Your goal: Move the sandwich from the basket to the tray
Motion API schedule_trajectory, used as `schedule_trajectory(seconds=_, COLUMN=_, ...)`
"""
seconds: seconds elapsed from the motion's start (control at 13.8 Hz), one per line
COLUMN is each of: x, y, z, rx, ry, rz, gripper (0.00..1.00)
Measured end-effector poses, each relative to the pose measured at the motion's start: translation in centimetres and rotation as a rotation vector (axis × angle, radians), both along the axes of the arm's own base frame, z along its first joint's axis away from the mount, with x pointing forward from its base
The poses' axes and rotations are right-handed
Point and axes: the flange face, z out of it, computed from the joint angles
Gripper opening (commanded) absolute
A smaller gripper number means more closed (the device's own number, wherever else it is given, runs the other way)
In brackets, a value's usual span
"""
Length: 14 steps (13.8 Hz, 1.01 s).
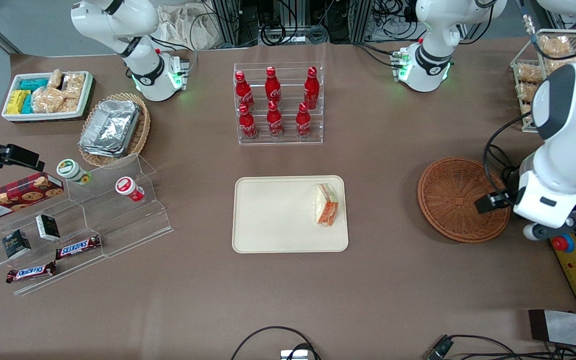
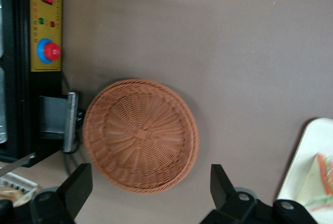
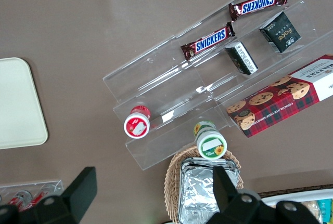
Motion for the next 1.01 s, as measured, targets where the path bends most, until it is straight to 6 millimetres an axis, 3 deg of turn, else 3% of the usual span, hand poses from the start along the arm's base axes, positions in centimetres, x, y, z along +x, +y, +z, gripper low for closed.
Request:
schedule_trajectory(seconds=0.51, x=-4.6, y=6.8, z=5.8, rx=0.005, ry=0.037, rz=-0.133, gripper=1.00)
schedule_trajectory(seconds=0.72, x=-6.5, y=7.0, z=8.1, rx=-0.009, ry=0.024, rz=-0.142, gripper=1.00)
schedule_trajectory(seconds=1.01, x=-7.9, y=6.6, z=9.7, rx=-0.037, ry=0.020, rz=-0.162, gripper=1.00)
